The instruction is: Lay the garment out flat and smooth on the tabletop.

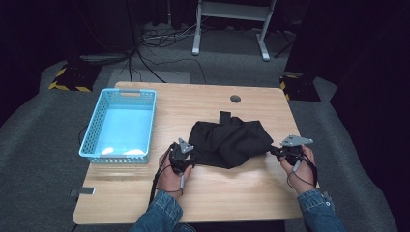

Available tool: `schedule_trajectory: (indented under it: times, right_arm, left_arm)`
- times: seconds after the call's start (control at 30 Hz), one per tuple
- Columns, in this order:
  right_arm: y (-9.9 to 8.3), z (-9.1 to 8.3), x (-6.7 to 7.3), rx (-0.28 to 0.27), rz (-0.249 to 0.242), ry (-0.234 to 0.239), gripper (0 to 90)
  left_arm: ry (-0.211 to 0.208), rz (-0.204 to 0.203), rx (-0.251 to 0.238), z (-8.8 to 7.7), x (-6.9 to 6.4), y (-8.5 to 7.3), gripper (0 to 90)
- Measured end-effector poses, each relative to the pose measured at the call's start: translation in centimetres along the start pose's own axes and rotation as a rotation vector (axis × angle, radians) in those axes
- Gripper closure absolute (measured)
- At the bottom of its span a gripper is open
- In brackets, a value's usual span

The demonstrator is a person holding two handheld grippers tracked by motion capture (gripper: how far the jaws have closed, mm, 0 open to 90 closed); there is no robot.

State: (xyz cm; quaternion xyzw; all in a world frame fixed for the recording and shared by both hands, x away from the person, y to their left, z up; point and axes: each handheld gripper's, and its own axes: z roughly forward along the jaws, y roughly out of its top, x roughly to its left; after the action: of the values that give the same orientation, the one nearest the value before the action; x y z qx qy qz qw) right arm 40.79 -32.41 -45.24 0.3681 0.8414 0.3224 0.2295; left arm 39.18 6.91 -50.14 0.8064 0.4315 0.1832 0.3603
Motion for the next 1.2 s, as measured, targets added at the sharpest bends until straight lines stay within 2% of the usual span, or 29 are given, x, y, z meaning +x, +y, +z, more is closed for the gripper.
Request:
schedule_trajectory:
  times: [0.8,1.2]
  right_arm:
    - [-3.5,-2.1,-1.7,0.029,0.072,-0.049,87.1]
    - [-5.6,-3.4,-2.2,0.081,0.109,-0.1,87.0]
  left_arm:
    - [0.002,0.001,0.0,0.0,0.0,0.0,55.9]
    - [0.003,0.002,0.0,0.0,0.0,0.0,55.9]
